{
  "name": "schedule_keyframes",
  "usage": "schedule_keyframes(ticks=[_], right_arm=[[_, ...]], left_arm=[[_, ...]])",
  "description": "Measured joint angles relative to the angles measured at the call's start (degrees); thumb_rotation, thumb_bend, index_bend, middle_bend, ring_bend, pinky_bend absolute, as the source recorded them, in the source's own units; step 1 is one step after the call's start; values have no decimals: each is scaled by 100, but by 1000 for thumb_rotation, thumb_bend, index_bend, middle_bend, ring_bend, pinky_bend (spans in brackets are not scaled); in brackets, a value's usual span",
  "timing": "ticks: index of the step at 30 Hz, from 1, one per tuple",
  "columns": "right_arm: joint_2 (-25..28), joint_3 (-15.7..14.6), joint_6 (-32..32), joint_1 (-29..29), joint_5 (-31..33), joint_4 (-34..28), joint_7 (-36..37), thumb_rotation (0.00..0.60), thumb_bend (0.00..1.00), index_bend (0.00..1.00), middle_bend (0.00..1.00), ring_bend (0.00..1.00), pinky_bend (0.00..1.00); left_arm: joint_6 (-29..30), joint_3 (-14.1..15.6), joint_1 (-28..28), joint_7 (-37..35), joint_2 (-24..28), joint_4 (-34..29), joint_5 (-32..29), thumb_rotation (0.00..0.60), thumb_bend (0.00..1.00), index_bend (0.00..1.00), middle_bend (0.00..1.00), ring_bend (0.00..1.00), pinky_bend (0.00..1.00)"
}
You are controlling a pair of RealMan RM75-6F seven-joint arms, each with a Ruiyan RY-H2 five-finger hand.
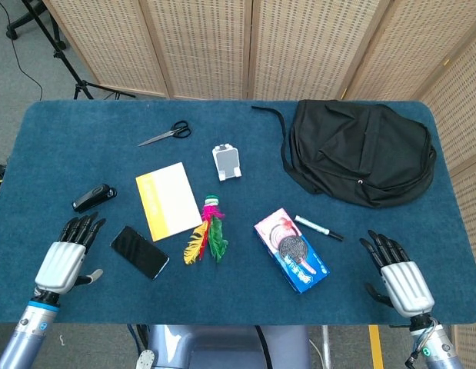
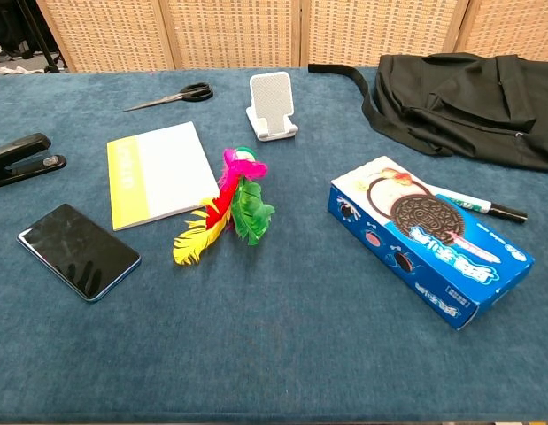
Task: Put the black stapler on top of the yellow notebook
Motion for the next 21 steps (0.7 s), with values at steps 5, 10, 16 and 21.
schedule_keyframes(ticks=[5, 10, 16, 21], right_arm=[[8, 22, 21, -9, 41, 57, 96, 600, 334, 3, 0, 0, 110], [2, 24, 19, -3, 32, 68, 91, 600, 337, 3, 0, 0, 110], [-29, -13, -21, 6, -4, 45, -16, 600, 337, 3, 0, 0, 110], [-44, -21, -23, 7, -13, 38, -48, 600, 337, 3, 0, 0, 110]], left_arm=[[-141, -4, -51, 185, 52, -47, -107, 600, 106, 0, 0, 0, 5], [-289, -82, -121, 330, 91, -19, -337, 600, 106, 0, 0, 0, 6], [-584, -319, -325, 394, 203, 30, -710, 600, 107, 0, 0, 0, 5], [-851, -547, -558, 424, 239, 168, -1009, 600, 107, 0, 0, 0, 5]])
